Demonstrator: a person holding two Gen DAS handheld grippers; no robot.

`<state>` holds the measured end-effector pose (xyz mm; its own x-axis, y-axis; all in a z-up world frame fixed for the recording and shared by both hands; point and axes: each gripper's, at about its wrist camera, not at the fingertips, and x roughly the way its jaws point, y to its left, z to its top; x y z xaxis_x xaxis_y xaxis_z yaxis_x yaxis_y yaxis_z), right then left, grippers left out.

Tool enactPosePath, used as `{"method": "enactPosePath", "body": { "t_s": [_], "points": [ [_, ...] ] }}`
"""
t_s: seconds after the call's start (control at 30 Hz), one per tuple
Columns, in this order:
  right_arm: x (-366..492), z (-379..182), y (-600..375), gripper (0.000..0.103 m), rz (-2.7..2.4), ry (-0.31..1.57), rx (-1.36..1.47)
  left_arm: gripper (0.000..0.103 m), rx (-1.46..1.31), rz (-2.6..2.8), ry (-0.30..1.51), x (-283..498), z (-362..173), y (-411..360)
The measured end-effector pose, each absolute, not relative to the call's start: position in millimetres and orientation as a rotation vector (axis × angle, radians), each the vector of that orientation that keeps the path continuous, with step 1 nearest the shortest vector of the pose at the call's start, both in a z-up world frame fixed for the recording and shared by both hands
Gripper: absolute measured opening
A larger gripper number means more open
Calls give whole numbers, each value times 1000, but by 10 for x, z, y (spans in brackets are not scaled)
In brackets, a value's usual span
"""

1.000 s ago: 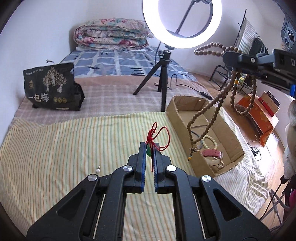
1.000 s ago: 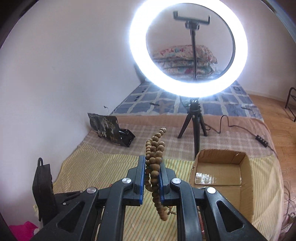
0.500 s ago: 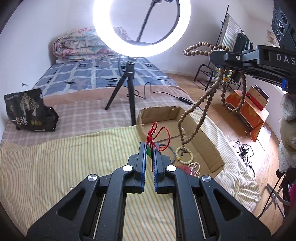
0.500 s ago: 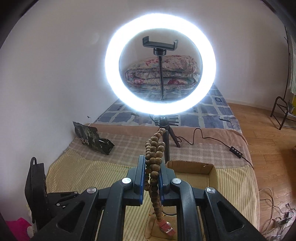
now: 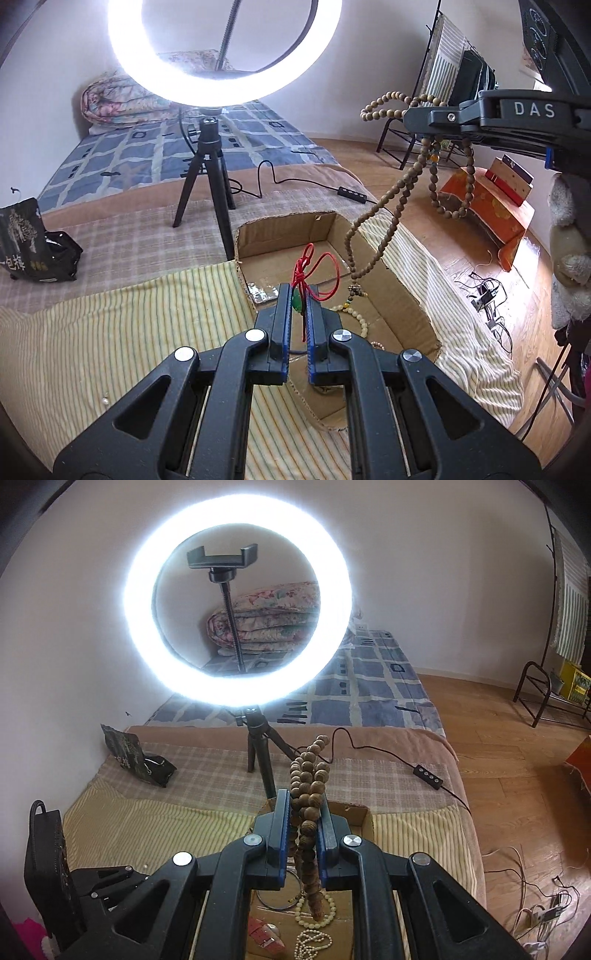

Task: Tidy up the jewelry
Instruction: 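Carry the pendant with the left tool and the beads with the right tool over the box, then open the left gripper to drop the pendant while the right gripper releases the beads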

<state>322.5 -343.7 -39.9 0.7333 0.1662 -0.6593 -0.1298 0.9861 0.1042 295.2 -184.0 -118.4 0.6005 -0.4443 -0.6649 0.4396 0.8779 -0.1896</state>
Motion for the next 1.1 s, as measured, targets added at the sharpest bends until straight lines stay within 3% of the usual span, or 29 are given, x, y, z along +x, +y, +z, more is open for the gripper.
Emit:
{"method": "enactPosePath", "body": {
  "t_s": [0.9,0.97,1.0,1.03,1.07,1.1],
  "points": [
    [3731,-1286,-3705,11,143,896,131,5,17,-516,826,3167,-1580,-2172],
    [3724,-1289,-3701,24,143,894,142,5,24,-521,834,3162,-1581,-2181],
    [3720,-1285,-3701,39,142,890,145,7,31,-520,844,3163,-1586,-2190],
    [3705,-1273,-3696,51,137,885,146,22,35,-518,850,3161,-1590,-2193],
    [3699,-1260,-3698,56,131,881,145,50,39,-518,852,3150,-1588,-2193],
    [3689,-1246,-3697,68,123,876,145,61,40,-517,840,3130,-1578,-2186]
  ]
}}
